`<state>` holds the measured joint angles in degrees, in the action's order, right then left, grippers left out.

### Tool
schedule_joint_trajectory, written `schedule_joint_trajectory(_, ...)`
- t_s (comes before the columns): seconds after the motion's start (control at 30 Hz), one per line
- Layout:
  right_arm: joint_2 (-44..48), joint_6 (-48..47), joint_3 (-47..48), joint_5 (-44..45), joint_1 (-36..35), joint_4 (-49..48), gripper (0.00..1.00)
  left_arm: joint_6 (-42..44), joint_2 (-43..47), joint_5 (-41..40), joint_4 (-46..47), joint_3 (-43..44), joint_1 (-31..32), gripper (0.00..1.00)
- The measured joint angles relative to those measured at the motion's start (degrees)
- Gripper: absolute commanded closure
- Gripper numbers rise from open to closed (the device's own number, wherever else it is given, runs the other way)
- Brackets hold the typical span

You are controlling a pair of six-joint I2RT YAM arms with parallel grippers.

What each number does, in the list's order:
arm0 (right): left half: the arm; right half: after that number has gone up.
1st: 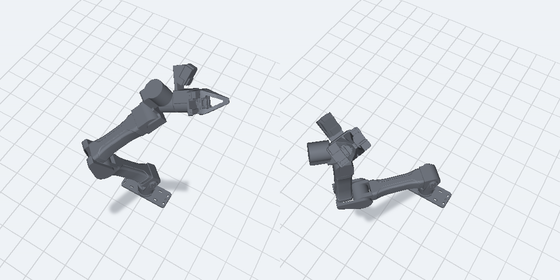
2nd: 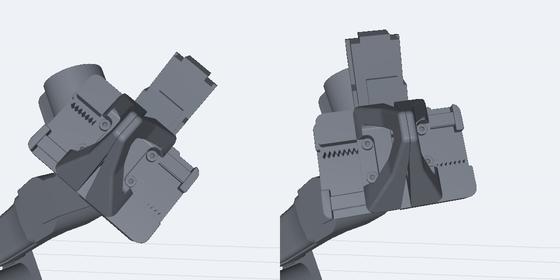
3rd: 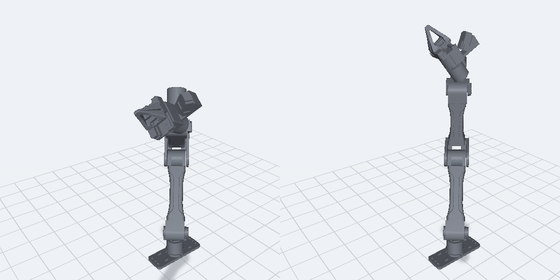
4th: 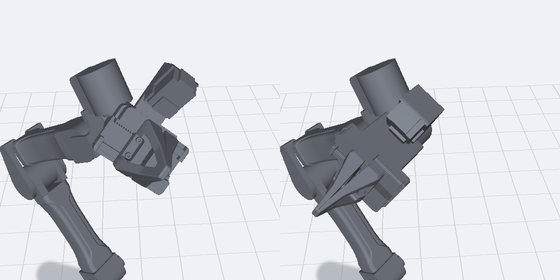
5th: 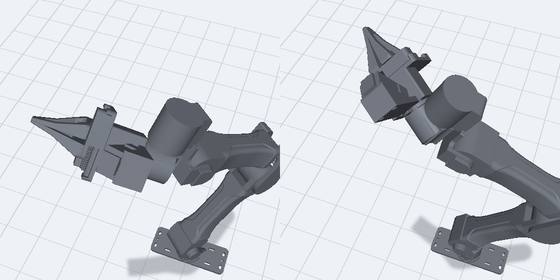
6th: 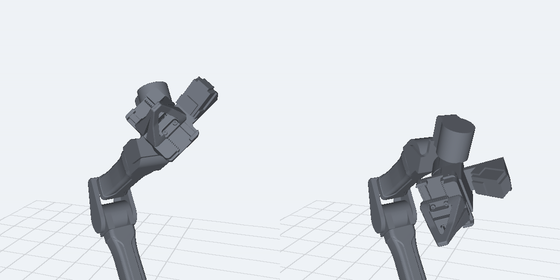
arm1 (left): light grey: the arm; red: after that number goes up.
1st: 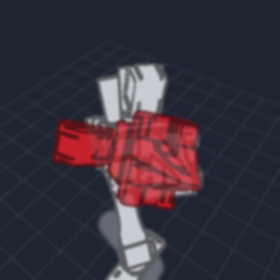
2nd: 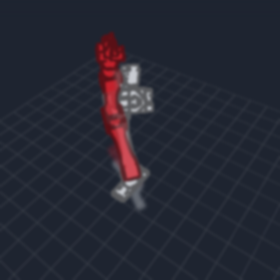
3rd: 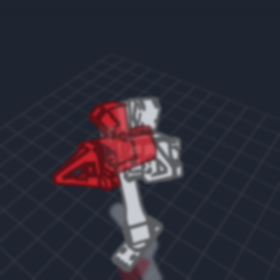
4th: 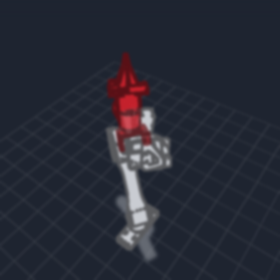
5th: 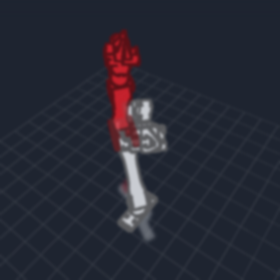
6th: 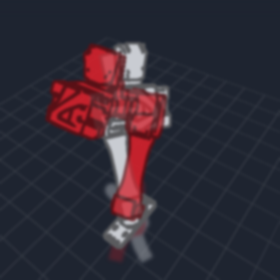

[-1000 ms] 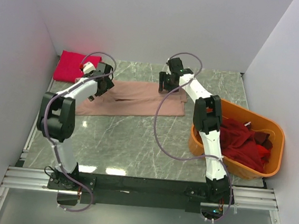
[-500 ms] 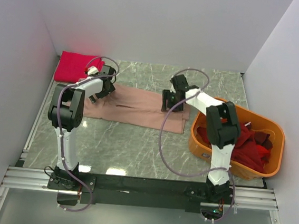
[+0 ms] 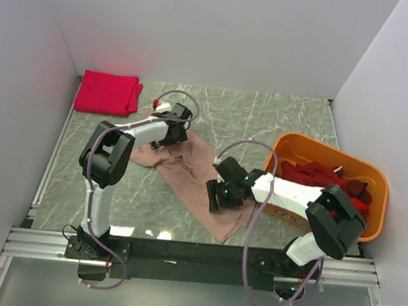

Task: Fold and stack the t-shirts
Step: Fold the tshirt

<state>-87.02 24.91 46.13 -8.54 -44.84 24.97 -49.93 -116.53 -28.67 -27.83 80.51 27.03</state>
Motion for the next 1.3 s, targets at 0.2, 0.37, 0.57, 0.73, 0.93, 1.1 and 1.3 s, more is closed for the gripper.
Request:
schedule_joint_trajectory(0.2, 2.1, 2.8, -2.0, -1.0, -9.1, 0.0, 0.31, 4.2, -8.3, 3.1, -1.6, 13.1, 2.9, 0.01)
schedule_joint_trajectory(0.37, 1.0, 3.2, -1.3, -4.6, -12.7, -0.5, 0.31, 9.1, -16.8, 6.6, 0.2, 26.5, 3.0, 0.01)
schedule_joint_trajectory(0.57, -5.0, 3.1, 3.9, -8.5, -13.6, -2.4, 0.31, 13.8, -28.2, 9.5, 0.5, 44.8, 3.0, 0.01)
schedule_joint_trajectory(0.73, -8.6, 2.7, 7.8, -9.3, -14.7, -4.0, 0.31, 13.7, -33.0, 12.7, 2.5, 52.0, 2.1, 0.01)
schedule_joint_trajectory(0.93, -8.2, 2.5, 9.4, -8.1, -15.8, -2.5, 0.31, 7.9, -33.0, 19.1, 6.7, 51.6, -2.2, 0.01)
schedule_joint_trajectory(1.1, -2.4, 2.7, 9.7, -4.0, -15.8, -0.8, 0.30, 6.6, -31.4, 20.5, 6.4, 50.5, -4.2, 0.01)
schedule_joint_trajectory(1.3, 8.7, 4.0, 11.1, 2.6, -15.8, 0.0, 0.30, 7.1, -23.1, 21.6, 4.1, 47.6, -3.9, 0.01)
